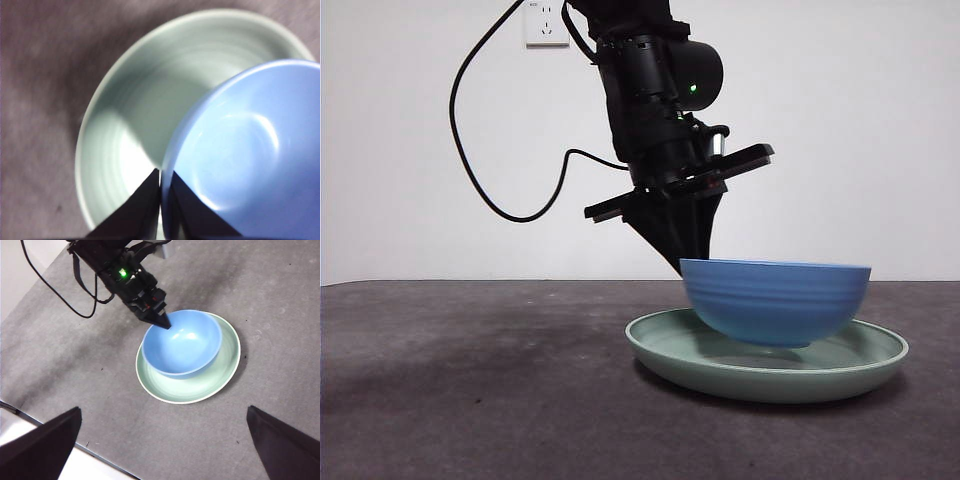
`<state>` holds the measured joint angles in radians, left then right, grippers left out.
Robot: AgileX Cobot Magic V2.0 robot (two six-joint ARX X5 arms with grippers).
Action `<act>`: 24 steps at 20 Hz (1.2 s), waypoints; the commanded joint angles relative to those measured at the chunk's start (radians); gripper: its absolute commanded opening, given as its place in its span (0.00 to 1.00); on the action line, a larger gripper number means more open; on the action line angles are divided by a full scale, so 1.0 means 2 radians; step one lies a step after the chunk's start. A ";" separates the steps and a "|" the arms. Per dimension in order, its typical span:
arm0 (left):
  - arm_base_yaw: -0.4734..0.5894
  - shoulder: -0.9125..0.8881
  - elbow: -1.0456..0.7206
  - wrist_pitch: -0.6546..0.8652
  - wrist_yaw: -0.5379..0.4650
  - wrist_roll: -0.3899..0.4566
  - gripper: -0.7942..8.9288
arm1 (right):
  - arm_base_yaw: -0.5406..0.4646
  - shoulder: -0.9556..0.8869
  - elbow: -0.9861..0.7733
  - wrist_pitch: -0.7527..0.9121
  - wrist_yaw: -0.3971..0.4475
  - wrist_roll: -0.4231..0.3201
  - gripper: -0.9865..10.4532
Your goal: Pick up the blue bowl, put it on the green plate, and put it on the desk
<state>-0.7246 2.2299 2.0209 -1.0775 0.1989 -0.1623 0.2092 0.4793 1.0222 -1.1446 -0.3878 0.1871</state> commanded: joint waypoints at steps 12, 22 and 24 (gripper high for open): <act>-0.011 0.014 0.017 -0.001 -0.034 -0.004 0.29 | 0.001 0.001 0.009 0.003 0.001 -0.006 0.62; 0.012 0.014 0.093 -0.093 -0.070 0.023 0.56 | 0.001 0.001 0.009 0.003 0.001 -0.006 0.62; 0.018 0.014 0.126 -0.134 -0.091 0.019 0.61 | 0.001 0.001 0.009 0.003 0.002 -0.005 0.62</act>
<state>-0.6800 2.2303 2.2486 -1.3499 0.0227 -0.1371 0.2092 0.4793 1.0222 -1.1446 -0.3882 0.1867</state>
